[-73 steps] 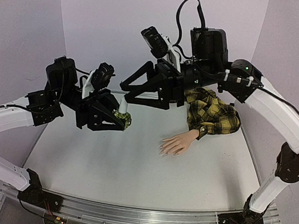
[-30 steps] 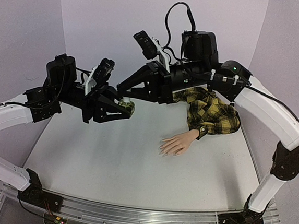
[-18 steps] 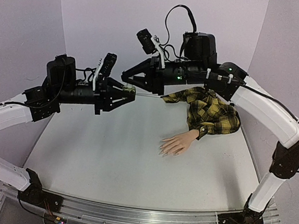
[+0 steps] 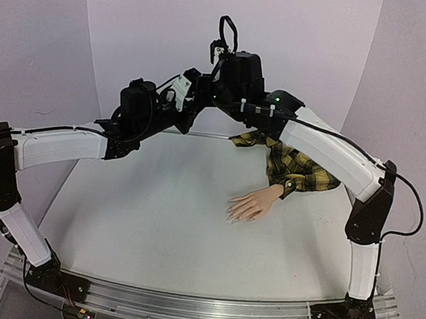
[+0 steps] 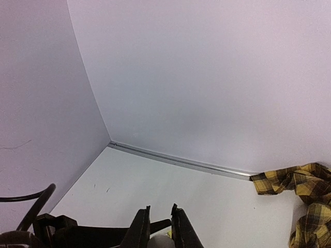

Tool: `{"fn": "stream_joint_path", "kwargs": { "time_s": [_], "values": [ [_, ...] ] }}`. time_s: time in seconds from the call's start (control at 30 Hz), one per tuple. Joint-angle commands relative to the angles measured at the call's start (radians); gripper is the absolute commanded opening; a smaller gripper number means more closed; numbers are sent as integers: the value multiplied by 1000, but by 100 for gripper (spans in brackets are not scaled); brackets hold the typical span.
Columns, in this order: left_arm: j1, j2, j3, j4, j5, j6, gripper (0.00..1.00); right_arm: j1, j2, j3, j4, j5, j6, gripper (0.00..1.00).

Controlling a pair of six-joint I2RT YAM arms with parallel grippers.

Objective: Paint the nails

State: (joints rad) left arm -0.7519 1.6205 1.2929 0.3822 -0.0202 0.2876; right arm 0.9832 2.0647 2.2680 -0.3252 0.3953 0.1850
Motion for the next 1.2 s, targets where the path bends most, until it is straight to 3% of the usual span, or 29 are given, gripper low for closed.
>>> {"fn": "stream_joint_path", "kwargs": {
  "time_s": [0.0, 0.27, 0.4, 0.47, 0.7, 0.77, 0.83, 1.0, 1.17],
  "values": [
    [26, -43, 37, 139, -38, -35, 0, 26, 10, 30, -98, -88, 17, 7],
    [26, -150, -69, 67, 116, -153, 0, -23, -127, -30, -95, -281, 24, 71],
    [26, -229, -119, -14, 235, -216, 0, -47, -258, -133, -96, -426, -39, 93],
    [26, -268, -133, -74, 296, -232, 0, -69, -318, -206, -97, -560, -106, 98],
    [34, -296, -25, -288, 703, -249, 0, -216, -398, -326, -96, -1323, -381, 98],
    [40, -276, 23, -329, 823, -249, 0, -239, -380, -292, -95, -1437, -408, 96],
    [47, -252, 64, -369, 932, -254, 0, -264, -343, -240, -96, -1511, -403, 91],
    [64, -191, 125, -386, 1078, -308, 0, -283, -281, -187, -94, -1626, -420, 62],
    [74, -150, 142, -342, 1132, -341, 0, -283, -244, -169, -84, -1647, -405, 50]
  ]
}}
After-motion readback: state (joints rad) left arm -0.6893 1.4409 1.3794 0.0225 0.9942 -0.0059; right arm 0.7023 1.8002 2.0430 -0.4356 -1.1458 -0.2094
